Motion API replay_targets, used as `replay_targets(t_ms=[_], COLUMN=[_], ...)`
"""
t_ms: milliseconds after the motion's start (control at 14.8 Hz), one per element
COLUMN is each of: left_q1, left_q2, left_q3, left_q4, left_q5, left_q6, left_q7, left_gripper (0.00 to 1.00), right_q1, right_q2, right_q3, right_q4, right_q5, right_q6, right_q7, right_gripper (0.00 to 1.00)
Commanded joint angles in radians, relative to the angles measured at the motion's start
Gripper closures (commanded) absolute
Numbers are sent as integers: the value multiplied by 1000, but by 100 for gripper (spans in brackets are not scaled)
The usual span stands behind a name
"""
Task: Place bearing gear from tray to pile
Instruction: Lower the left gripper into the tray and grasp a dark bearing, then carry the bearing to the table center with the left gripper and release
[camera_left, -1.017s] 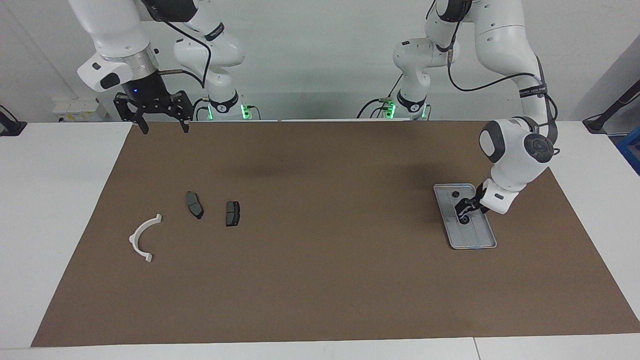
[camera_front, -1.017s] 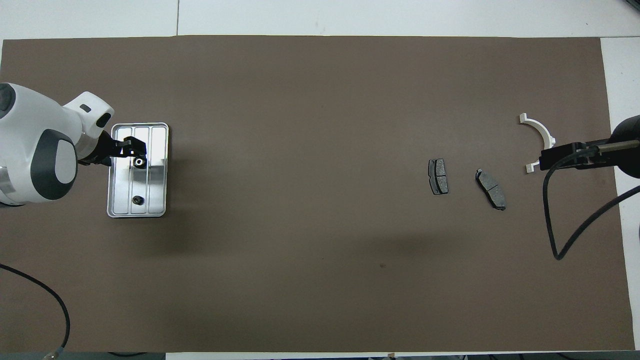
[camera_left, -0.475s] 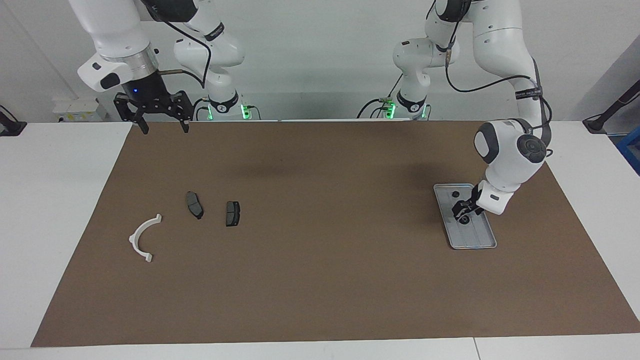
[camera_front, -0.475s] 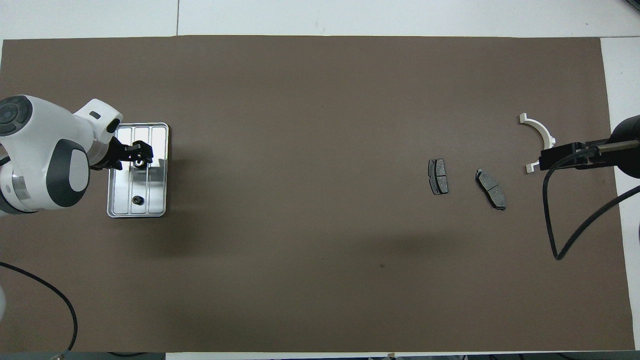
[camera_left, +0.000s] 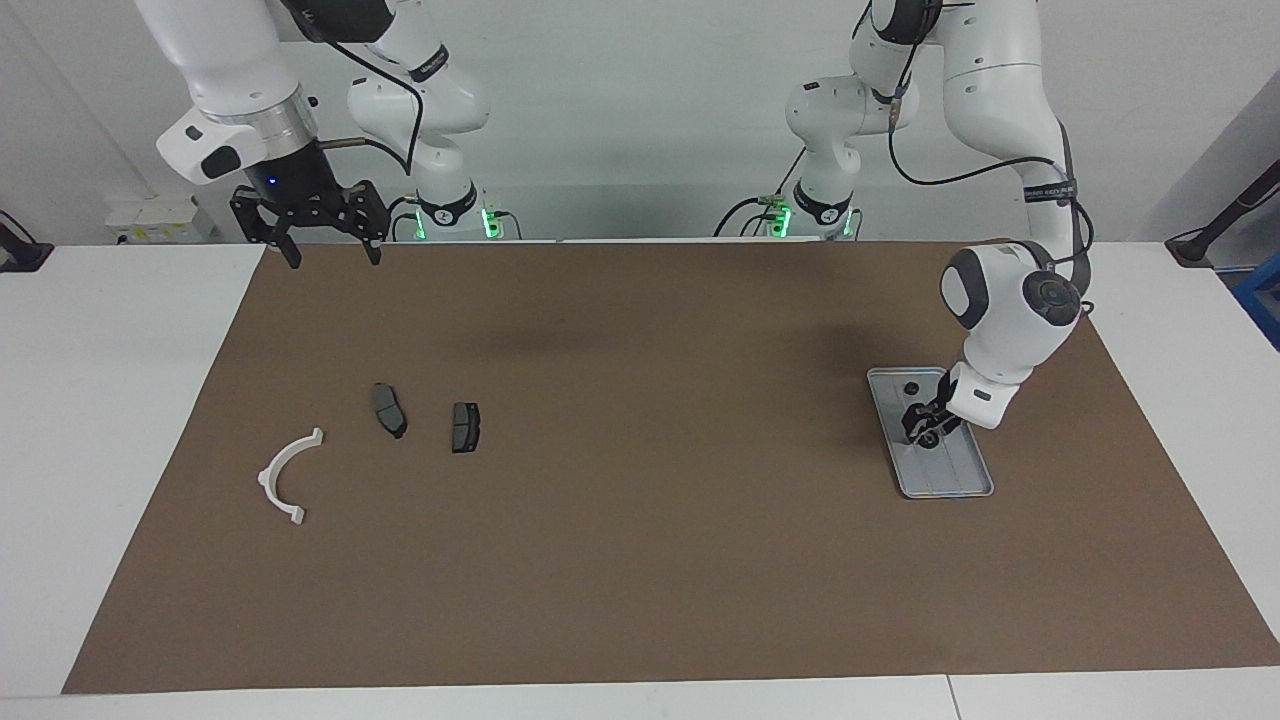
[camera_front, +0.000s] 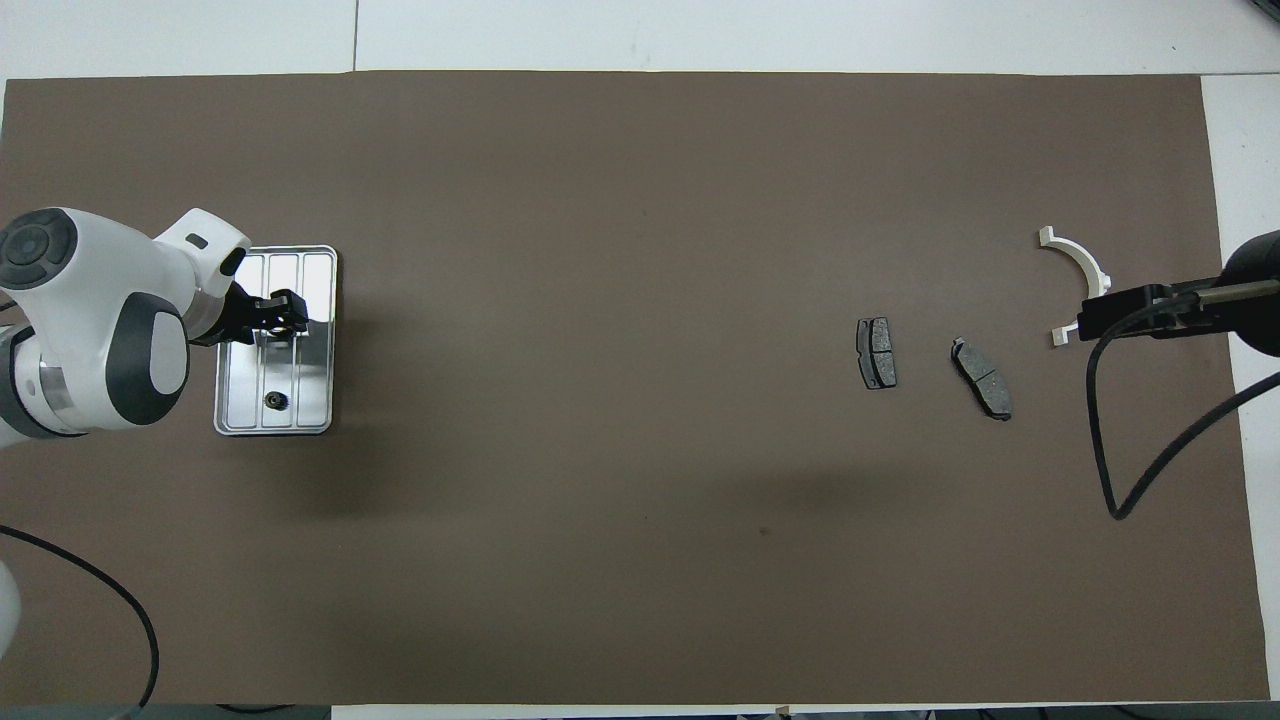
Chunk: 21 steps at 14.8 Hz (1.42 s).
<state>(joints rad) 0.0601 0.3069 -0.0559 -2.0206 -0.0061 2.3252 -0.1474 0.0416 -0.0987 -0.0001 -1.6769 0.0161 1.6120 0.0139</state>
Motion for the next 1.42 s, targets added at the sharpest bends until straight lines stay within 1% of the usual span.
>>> replay_targets(t_ms=[0, 68, 136, 203, 271, 339, 475, 542, 610, 746, 881, 1017, 1153, 1220, 1356], left_q1=[0, 0, -2, -5, -8, -14, -89, -132, -190, -307, -400, -451, -509, -519, -520], left_q2=[-8, -8, -6, -6, -5, 4, 38, 61, 75, 87, 92, 103, 132, 136, 127], left_q3=[1, 1, 1, 1, -1, -2, -1, -1, -1, -1, 1, -2, 1, 1, -1], left_q4=[-21, -15, -10, -4, 19, 72, 249, 325, 367, 378, 370, 347, 307, 269, 217], left_q5=[18, 18, 18, 18, 17, 14, 9, 11, 8, -2, -9, -9, -11, -11, -9], left_q6=[22, 13, 8, 2, -22, -86, -275, -329, -343, -310, -227, -167, -98, -49, -18], left_q7=[-20, -20, -18, -20, -23, -32, -148, -247, -352, -551, -690, -722, -751, -764, -764], left_gripper=[50, 67, 76, 78, 78, 78, 78, 78, 78, 78, 78, 77, 77, 77, 75], right_q1=[-15, -15, -15, -6, 0, 17, 64, 92, 118, 152, 162, 162, 162, 159, 156], right_q2=[-21, -21, -21, -21, -16, -13, -12, -4, 13, 57, 99, 122, 128, 128, 128], right_q3=[2, 2, 2, 2, 3, 6, 6, 6, 5, 6, 6, 5, 5, 5, 5], right_q4=[-23, -26, -27, -32, -41, -65, -136, -168, -191, -214, -218, -218, -218, -218, -218], right_q5=[28, 28, 28, 28, 28, 28, 28, 28, 28, 28, 28, 27, 28, 28, 28], right_q6=[28, 28, 28, 31, 32, 52, 159, 193, 233, 302, 354, 373, 373, 373, 371], right_q7=[-20, -22, -20, -17, -9, 6, 78, 115, 150, 225, 257, 274, 278, 276, 275], right_gripper=[0, 0, 0, 0, 0, 0, 0, 0, 0, 0, 0, 0, 0, 0, 0])
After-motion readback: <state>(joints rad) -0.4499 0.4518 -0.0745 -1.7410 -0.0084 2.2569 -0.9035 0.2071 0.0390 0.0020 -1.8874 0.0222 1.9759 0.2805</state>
